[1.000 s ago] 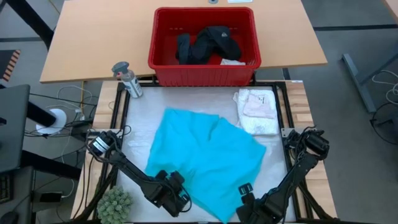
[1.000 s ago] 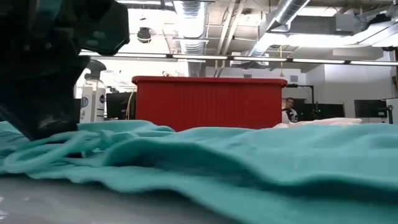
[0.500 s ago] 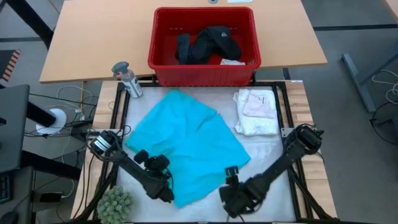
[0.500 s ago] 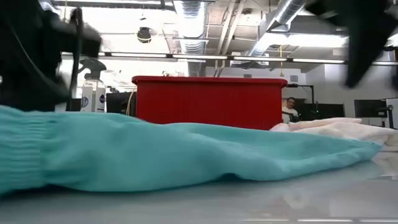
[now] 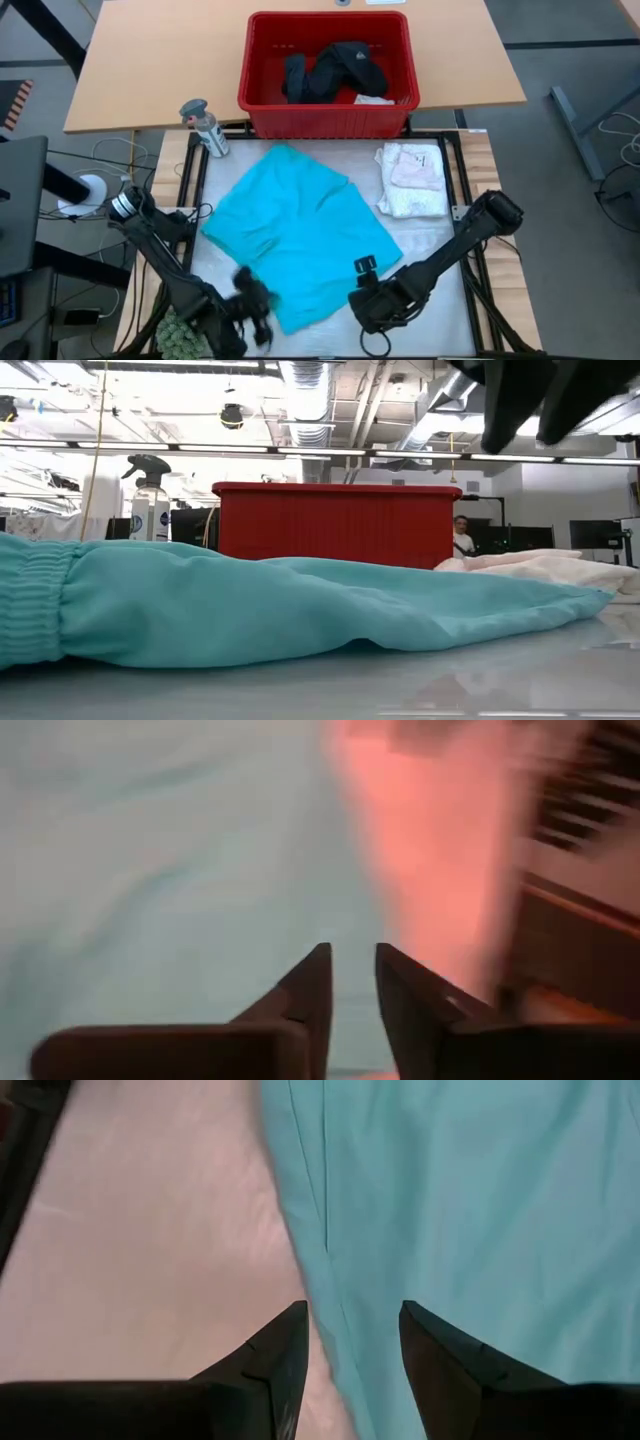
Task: Fold Laundry from Bin
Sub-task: Fold the light blue shorts
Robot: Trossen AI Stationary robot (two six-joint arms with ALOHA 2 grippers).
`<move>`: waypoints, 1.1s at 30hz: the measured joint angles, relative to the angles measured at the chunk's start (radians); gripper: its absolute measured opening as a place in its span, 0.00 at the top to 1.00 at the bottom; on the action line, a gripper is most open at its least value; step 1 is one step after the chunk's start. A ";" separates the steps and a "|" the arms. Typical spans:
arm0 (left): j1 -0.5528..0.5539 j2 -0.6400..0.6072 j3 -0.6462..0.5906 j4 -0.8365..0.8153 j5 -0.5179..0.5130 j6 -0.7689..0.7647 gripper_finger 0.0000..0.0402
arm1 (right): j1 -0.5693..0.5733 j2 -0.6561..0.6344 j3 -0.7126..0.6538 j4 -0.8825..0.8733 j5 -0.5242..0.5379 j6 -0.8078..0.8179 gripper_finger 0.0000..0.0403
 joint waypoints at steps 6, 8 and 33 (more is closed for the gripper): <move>0.031 0.083 0.000 0.429 0.125 0.432 0.65 | -0.026 -0.096 -0.058 -0.031 -0.031 0.029 0.52; 0.053 0.111 0.000 0.407 0.156 0.426 0.60 | -0.036 -0.130 -0.085 -0.041 -0.046 0.070 0.49; 0.050 0.314 0.146 0.226 0.359 0.296 0.50 | 0.026 -0.186 -0.468 0.260 -0.082 0.130 0.44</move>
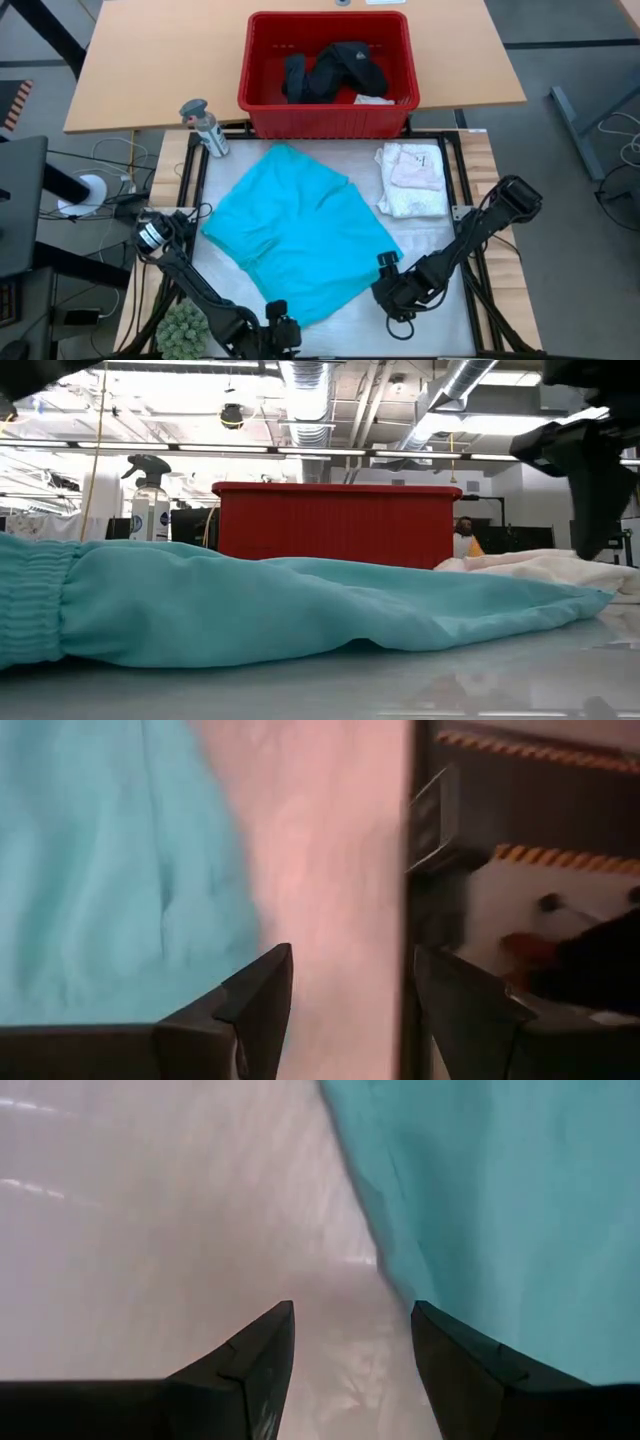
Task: Fold Laundry from Bin
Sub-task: Fold the light blue shorts
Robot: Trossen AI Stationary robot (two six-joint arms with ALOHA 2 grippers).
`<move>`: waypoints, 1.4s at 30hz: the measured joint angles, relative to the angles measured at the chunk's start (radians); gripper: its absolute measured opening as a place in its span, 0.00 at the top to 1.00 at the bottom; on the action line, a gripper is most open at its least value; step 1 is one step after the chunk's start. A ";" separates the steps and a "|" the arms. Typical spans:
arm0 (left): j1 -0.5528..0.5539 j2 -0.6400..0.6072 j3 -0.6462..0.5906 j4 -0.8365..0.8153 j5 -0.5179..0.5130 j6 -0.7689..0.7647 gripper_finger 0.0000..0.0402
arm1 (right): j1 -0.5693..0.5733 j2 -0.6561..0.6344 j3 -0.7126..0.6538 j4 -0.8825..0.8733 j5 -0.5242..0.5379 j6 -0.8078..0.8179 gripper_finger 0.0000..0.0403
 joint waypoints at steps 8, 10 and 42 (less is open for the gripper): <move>0.021 0.047 0.010 -0.122 -0.008 -0.037 0.50 | 0.001 -0.002 0.000 -0.076 0.034 0.003 0.44; 0.023 0.064 0.015 -0.183 0.008 -0.048 0.50 | 0.002 -0.005 0.000 -0.107 0.034 -0.004 0.44; 0.049 0.154 -0.004 -0.177 0.069 -0.172 0.65 | -0.160 -0.023 -0.212 0.078 -0.084 -0.174 0.94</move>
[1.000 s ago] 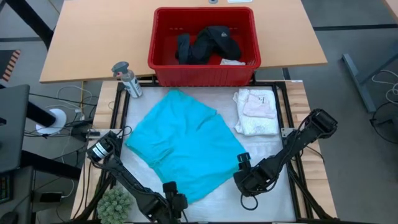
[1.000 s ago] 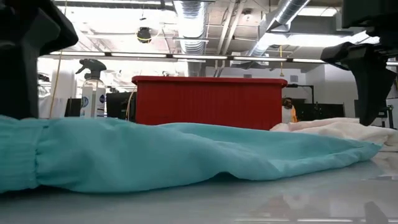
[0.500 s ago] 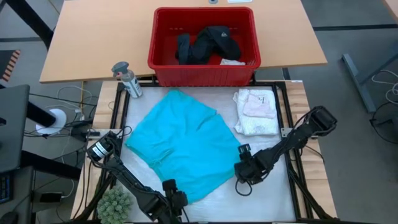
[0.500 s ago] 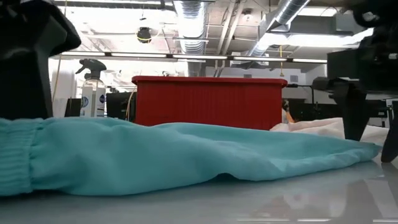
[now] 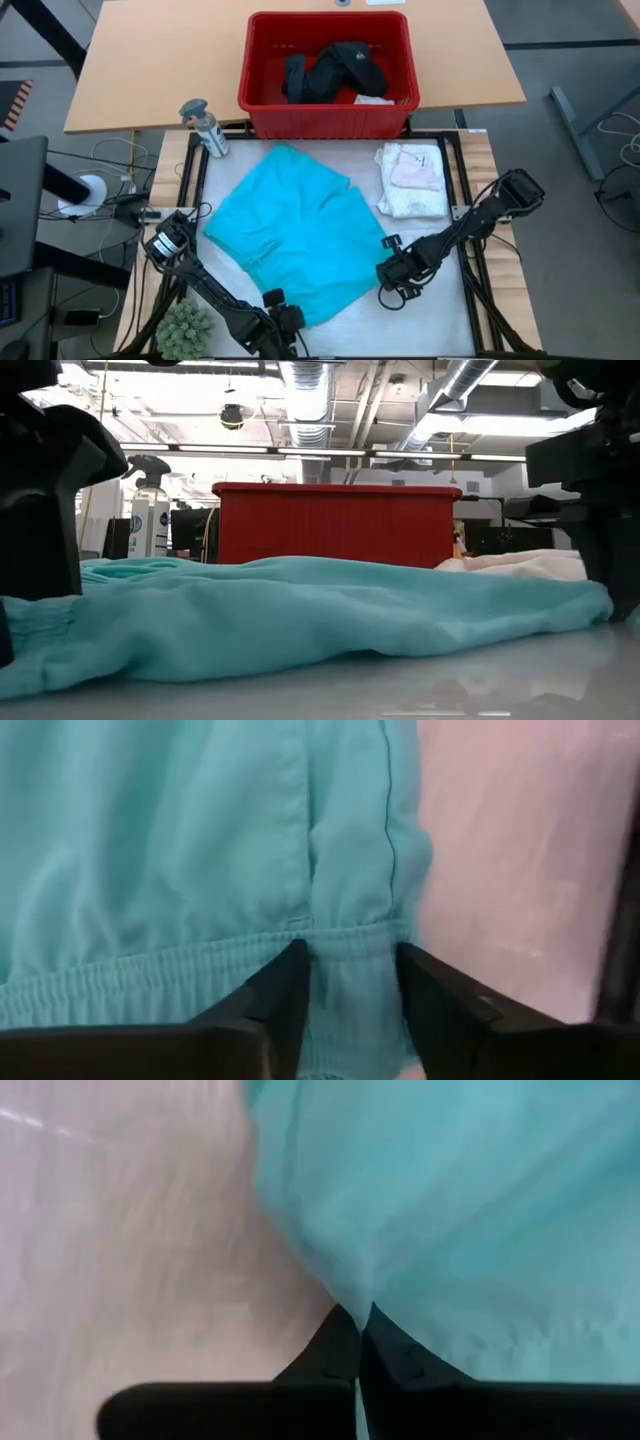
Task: Fold Laundry from Bin
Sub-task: Fold the light blue shorts
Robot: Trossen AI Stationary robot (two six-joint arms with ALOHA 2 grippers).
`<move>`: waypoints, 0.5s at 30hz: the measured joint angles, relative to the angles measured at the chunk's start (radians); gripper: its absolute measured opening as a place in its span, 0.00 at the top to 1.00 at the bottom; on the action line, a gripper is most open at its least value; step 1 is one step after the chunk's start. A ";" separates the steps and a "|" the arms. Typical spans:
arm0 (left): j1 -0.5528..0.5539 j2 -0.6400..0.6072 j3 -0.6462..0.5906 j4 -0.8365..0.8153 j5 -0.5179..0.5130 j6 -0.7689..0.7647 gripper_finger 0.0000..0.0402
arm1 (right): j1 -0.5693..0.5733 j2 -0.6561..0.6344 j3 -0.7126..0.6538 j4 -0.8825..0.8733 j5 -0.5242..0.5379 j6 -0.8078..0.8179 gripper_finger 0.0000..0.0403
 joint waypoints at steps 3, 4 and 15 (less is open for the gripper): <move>0.000 0.010 0.000 0.005 -0.002 -0.040 0.76 | -0.002 0.001 -0.001 0.004 -0.002 0.042 0.95; 0.000 0.010 0.005 -0.003 0.003 -0.044 0.81 | -0.003 0.001 -0.001 0.003 -0.002 0.060 0.95; 0.002 0.026 0.206 -0.190 0.077 -0.013 0.99 | 0.034 -0.078 0.006 -0.011 0.002 0.221 0.95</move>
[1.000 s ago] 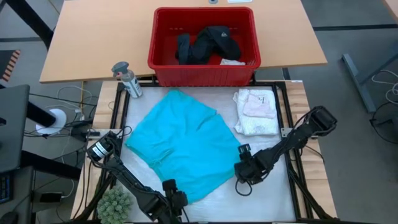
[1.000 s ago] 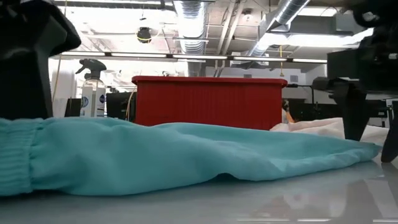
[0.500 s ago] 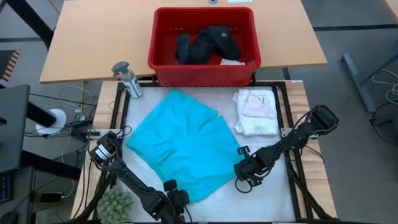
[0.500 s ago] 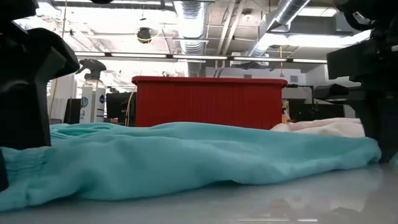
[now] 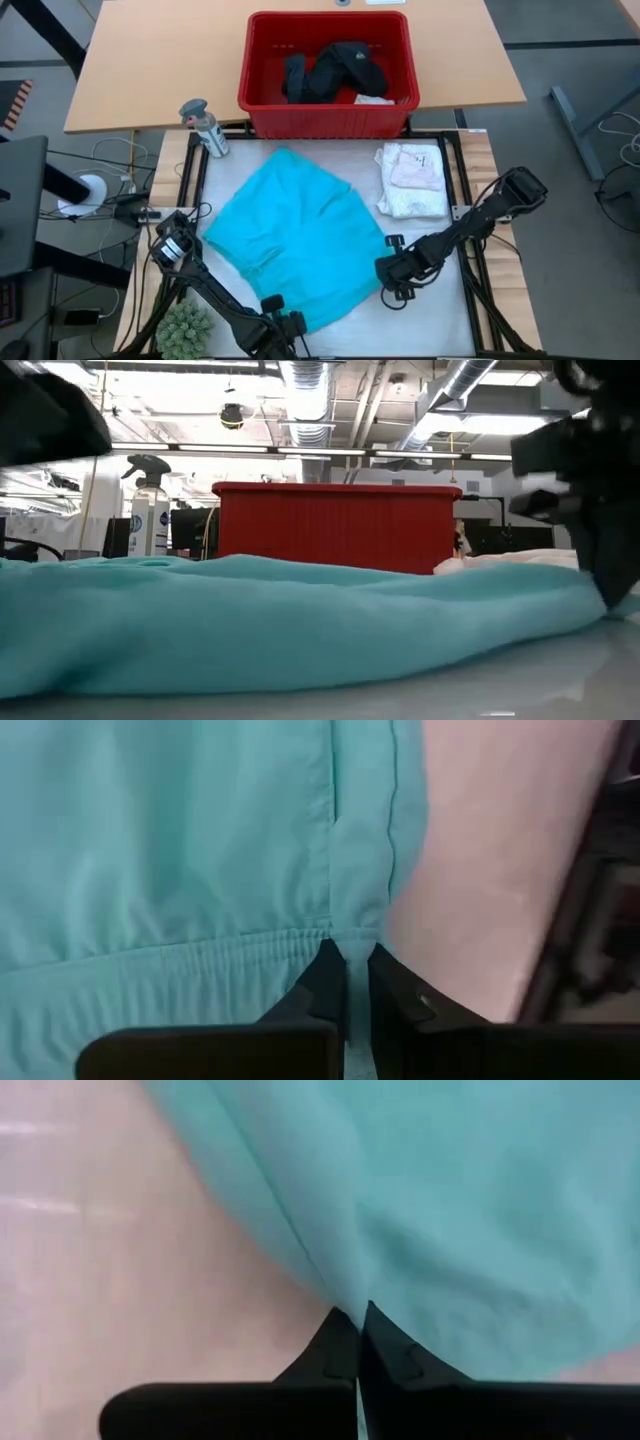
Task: Fold Laundry from Bin
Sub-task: Fold the light blue shorts
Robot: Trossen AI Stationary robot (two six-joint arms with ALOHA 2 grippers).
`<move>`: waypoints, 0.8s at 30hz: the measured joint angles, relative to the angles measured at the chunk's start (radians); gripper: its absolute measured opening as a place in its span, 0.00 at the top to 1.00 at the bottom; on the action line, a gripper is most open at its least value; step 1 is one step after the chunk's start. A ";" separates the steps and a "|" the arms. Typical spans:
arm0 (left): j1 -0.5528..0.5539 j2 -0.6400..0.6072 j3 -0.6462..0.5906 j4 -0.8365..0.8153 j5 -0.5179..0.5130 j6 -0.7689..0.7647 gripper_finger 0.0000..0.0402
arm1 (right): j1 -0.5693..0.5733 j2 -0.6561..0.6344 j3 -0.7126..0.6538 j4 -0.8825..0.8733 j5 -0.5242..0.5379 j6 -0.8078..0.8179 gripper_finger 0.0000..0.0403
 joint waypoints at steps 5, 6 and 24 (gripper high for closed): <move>-0.013 -0.001 0.049 -0.004 -0.008 -0.021 0.99 | 0.049 -0.064 0.020 -0.015 0.004 0.118 0.95; -0.016 -0.001 0.055 -0.006 -0.013 -0.033 0.99 | 0.060 -0.076 0.027 -0.018 0.007 0.142 0.95; -0.065 -0.008 0.228 0.049 -0.035 -0.001 0.99 | 0.210 -0.095 0.316 -0.250 -0.021 0.363 0.95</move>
